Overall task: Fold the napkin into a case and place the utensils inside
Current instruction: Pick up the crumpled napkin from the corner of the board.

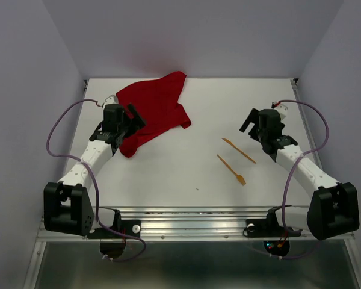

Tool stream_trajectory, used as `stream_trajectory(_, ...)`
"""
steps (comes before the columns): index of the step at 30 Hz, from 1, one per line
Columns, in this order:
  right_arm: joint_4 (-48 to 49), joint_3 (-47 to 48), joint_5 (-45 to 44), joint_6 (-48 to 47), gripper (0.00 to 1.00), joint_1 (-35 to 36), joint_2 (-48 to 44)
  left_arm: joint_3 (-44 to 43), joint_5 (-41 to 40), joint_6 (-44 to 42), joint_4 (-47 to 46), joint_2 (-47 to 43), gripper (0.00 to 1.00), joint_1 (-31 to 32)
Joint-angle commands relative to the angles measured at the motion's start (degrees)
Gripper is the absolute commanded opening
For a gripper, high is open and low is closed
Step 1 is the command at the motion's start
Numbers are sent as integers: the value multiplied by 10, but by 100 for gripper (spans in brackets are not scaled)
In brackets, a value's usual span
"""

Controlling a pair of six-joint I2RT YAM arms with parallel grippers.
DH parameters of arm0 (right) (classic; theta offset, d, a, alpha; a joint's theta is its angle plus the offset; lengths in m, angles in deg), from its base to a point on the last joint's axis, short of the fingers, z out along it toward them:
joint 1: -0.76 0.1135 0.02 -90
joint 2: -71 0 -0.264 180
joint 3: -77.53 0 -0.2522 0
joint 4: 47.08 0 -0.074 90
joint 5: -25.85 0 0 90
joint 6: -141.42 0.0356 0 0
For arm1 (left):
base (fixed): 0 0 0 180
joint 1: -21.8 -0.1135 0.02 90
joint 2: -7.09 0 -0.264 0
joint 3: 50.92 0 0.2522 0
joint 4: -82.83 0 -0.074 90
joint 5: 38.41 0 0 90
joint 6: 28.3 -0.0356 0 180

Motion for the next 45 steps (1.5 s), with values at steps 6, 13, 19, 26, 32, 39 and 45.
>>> stream_trajectory(6,44,-10,49,-17,100,0,-4,-1,-99,10,34,-33,98,-1)
stream_trajectory(13,44,-12,109,-53,100,0,4,-16,-151,48,104,12,93,-1)
stream_trajectory(19,35,-7,130,-55,100,6,30,-3,-187,89,140,62,88,-1)
stream_trajectory(26,44,0,150,-49,100,12,48,39,-182,107,101,91,79,-1)
stream_trajectory(32,43,-3,147,-48,100,17,51,62,-187,136,85,107,73,-8)
stream_trajectory(39,34,5,150,-53,100,17,62,94,-164,164,46,112,68,-11)
stream_trajectory(45,11,13,150,-62,100,17,69,98,-174,165,31,121,55,-11)
